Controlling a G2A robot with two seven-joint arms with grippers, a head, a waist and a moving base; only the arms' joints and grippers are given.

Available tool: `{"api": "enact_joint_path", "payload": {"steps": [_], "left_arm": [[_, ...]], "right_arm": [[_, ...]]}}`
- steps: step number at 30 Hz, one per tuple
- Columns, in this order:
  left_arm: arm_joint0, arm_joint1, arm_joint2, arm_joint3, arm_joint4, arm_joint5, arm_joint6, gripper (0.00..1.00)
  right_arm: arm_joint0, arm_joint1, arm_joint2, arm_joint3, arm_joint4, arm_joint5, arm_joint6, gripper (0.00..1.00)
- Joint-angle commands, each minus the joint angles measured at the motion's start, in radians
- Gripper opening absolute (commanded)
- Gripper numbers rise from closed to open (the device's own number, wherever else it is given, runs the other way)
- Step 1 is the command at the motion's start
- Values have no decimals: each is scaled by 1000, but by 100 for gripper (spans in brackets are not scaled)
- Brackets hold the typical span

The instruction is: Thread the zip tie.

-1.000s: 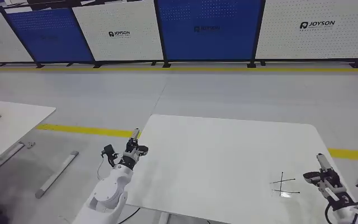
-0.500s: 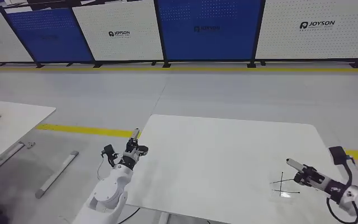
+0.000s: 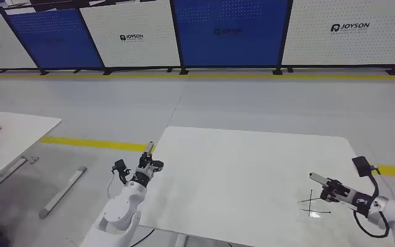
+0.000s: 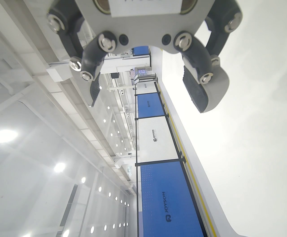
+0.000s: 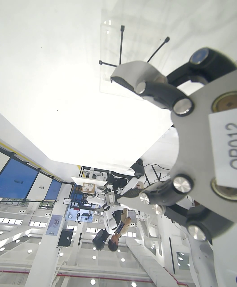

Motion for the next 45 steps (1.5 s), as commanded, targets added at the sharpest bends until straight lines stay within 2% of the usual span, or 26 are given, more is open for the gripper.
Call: {"api": "enact_joint_path", "payload": {"steps": [1, 3, 4, 7, 11, 13, 14, 15, 18, 20, 30, 34, 38, 40, 45], "left_arm": [[0, 0, 0, 0, 0, 0, 0, 100], [0, 0, 0, 0, 0, 0, 0, 100], [0, 0, 0, 0, 0, 0, 0, 100], [0, 0, 0, 0, 0, 0, 0, 100], [0, 0, 0, 0, 0, 0, 0, 100], [0, 0, 0, 0, 0, 0, 0, 100], [0, 0, 0, 0, 0, 0, 0, 100], [0, 0, 0, 0, 0, 0, 0, 100], [0, 0, 0, 0, 0, 0, 0, 100], [0, 0, 0, 0, 0, 0, 0, 100], [0, 0, 0, 0, 0, 0, 0, 100], [0, 0, 0, 0, 0, 0, 0, 100], [0, 0, 0, 0, 0, 0, 0, 100], [0, 0, 0, 0, 0, 0, 0, 100], [0, 0, 0, 0, 0, 0, 0, 100]], "right_arm": [[0, 0, 1, 1, 2, -2, -3, 100], [-3, 2, 21, 11, 26, -25, -19, 100], [-4, 5, 33, 16, 52, -51, 8, 100], [23, 19, 69, 56, 87, -111, 131, 100], [80, 38, 76, 130, 90, -174, 271, 100], [96, 52, 24, 155, 78, -185, 271, 100], [113, 68, -25, 171, 51, -182, 271, 100], [134, 80, -42, 189, 49, -175, 271, 100], [169, 120, -135, 214, 21, -216, 271, 100], [194, 139, -151, 243, 62, -197, 271, 100], [194, 139, -151, 243, 62, -197, 271, 100], [191, 149, -133, 256, 93, -223, 271, 100], [185, 184, -158, 257, 73, -233, 271, 100], [191, 202, -183, 274, 79, -221, 271, 100], [246, 240, -267, 332, 57, -192, 271, 100]]}}
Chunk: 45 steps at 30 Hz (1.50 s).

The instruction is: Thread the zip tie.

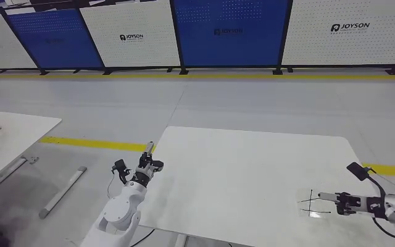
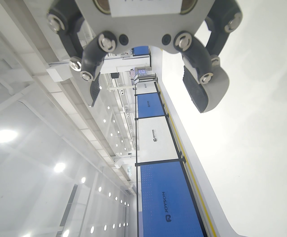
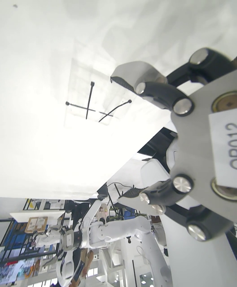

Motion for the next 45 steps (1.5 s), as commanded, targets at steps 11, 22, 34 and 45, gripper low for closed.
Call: {"api": "enact_joint_path", "payload": {"steps": [11, 22, 34, 45], "left_arm": [[0, 0, 0, 0, 0, 0, 0, 100], [0, 0, 0, 0, 0, 0, 0, 100], [0, 0, 0, 0, 0, 0, 0, 100], [0, 0, 0, 0, 0, 0, 0, 100]], "right_arm": [[44, 14, -39, 53, 2, 0, 0, 100], [-24, 56, -35, -17, 41, 96, 0, 100], [-16, 67, -36, -15, 46, 145, 0, 100], [4, 68, -92, -63, -69, 296, -16, 100]]}}
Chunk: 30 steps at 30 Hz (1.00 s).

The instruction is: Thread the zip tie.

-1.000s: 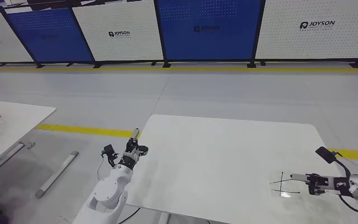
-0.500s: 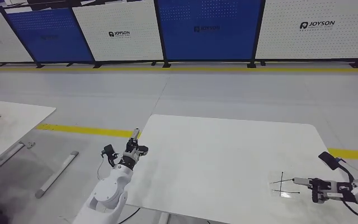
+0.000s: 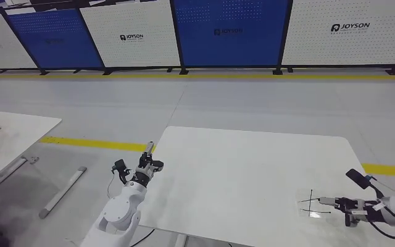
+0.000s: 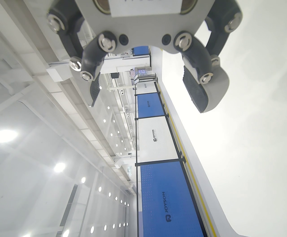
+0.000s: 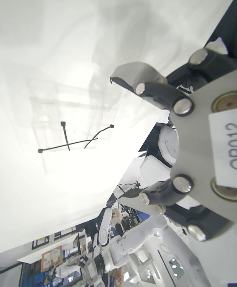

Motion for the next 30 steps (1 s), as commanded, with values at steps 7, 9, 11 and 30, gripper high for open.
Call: {"api": "enact_joint_path", "payload": {"steps": [7, 9, 11, 30], "left_arm": [[0, 0, 0, 0, 0, 0, 0, 100], [0, 0, 0, 0, 0, 0, 0, 100], [0, 0, 0, 0, 0, 0, 0, 100], [0, 0, 0, 0, 0, 0, 0, 100]], "right_arm": [[1, 0, 7, 3, 6, -2, -12, 100], [-8, 1, 19, -1, 12, 0, -32, 100], [-20, 4, 28, -14, 13, 2, -33, 47], [22, 4, -42, -26, -95, 138, -15, 26]]}}
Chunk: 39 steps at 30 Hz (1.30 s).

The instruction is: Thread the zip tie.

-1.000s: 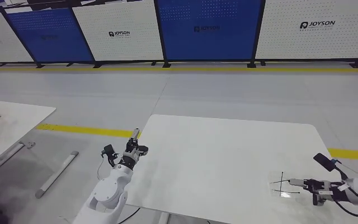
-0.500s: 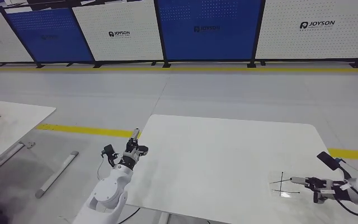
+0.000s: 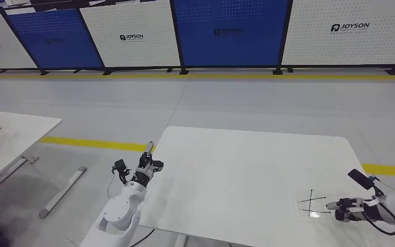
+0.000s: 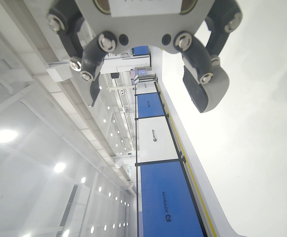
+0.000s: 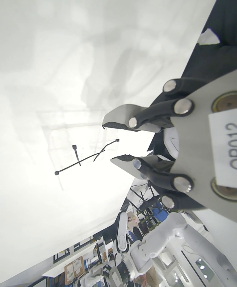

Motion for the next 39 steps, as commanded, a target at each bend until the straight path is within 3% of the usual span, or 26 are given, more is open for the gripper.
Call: {"api": "enact_joint_path", "payload": {"steps": [1, 4, 11, 19, 34, 39], "left_arm": [[0, 0, 0, 0, 0, 0, 0, 100], [0, 0, 0, 0, 0, 0, 0, 100], [0, 0, 0, 0, 0, 0, 0, 100], [0, 0, 0, 0, 0, 0, 0, 100], [0, 0, 0, 0, 0, 0, 0, 100], [0, 0, 0, 0, 0, 0, 0, 100]], "right_arm": [[2, 0, -8, -3, -8, 7, 0, 27], [7, -1, -14, 2, -13, 7, 2, 22], [17, -3, -29, 10, -21, 7, 7, 25], [31, -6, -43, 19, -29, 7, 12, 19], [46, -11, -60, 20, -42, 7, 21, 19], [53, -13, -64, 27, -44, 7, 24, 8]]}}
